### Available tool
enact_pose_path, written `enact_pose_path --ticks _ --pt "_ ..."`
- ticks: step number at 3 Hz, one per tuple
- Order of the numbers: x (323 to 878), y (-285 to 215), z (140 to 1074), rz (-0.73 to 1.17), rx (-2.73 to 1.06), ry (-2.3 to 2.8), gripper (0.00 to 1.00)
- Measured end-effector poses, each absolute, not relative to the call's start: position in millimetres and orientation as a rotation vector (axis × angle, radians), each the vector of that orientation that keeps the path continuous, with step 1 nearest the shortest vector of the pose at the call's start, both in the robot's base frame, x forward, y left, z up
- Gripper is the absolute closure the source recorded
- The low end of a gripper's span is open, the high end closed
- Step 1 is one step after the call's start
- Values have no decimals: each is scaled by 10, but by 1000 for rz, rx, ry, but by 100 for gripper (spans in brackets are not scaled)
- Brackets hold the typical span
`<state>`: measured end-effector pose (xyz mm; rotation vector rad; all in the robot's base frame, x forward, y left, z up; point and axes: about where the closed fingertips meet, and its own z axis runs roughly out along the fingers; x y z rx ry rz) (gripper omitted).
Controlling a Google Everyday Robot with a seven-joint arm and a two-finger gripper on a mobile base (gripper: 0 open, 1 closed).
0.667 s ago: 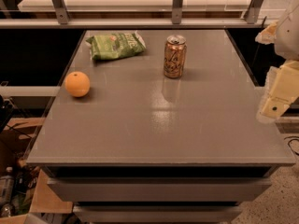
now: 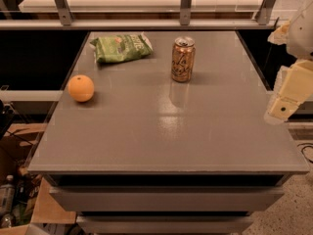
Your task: Move orange can near orange
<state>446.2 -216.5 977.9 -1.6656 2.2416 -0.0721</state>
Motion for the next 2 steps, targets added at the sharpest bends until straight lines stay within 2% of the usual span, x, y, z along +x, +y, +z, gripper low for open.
enact_pose_path --ticks 2 --pt "5178 -2014 9614 70 -1503 2209 0"
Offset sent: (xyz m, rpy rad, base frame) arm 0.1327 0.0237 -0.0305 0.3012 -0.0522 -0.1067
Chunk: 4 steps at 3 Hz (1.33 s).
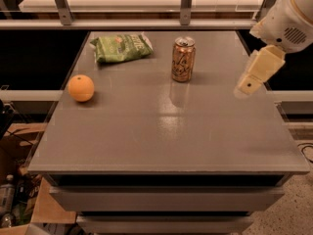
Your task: Move orange can near orange
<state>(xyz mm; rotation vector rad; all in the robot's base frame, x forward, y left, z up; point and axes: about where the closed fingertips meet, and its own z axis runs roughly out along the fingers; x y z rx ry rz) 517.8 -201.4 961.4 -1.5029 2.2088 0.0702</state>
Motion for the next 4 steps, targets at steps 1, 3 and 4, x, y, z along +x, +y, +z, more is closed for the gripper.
enact_pose_path --ticks 1,3,4 --pt "5618 -1944 9523 143 -1402 2173 0" --pt "6321 -1657 9487 230 -1335 2057 0" --pt "6516 -1465 9447 268 -1323 1994 0"
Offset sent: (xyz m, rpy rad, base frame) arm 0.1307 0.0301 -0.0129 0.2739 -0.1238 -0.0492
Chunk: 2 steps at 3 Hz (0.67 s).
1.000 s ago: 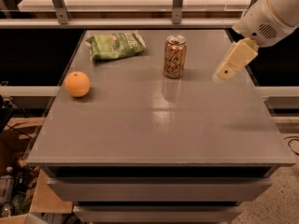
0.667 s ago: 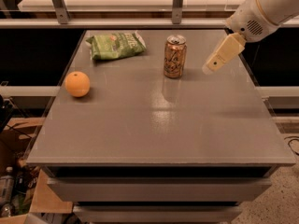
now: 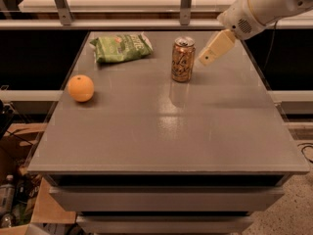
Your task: Move orange can near orange
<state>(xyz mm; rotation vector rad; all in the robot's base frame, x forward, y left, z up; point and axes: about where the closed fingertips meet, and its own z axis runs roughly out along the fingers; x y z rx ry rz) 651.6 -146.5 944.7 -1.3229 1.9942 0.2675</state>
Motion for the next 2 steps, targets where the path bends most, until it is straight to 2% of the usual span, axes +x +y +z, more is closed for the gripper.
enact_pose_path --ticks 2 --pt "6672 -986 9294 374 -1339 1904 0"
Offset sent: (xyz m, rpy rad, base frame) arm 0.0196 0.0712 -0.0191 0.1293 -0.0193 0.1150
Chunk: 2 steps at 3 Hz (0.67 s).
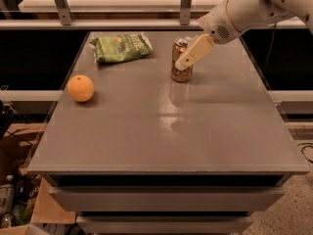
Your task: Move orange can near orange
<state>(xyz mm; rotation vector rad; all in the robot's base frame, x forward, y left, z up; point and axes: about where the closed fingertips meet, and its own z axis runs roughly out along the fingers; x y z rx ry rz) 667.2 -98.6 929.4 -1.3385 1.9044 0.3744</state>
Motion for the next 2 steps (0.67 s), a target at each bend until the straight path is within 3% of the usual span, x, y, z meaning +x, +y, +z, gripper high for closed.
enact_pose_path --ticks 1,2 --pt "6675 -829 9233 421 -1355 1881 15" --pt "6666 -721 9183 460 -1367 1867 38"
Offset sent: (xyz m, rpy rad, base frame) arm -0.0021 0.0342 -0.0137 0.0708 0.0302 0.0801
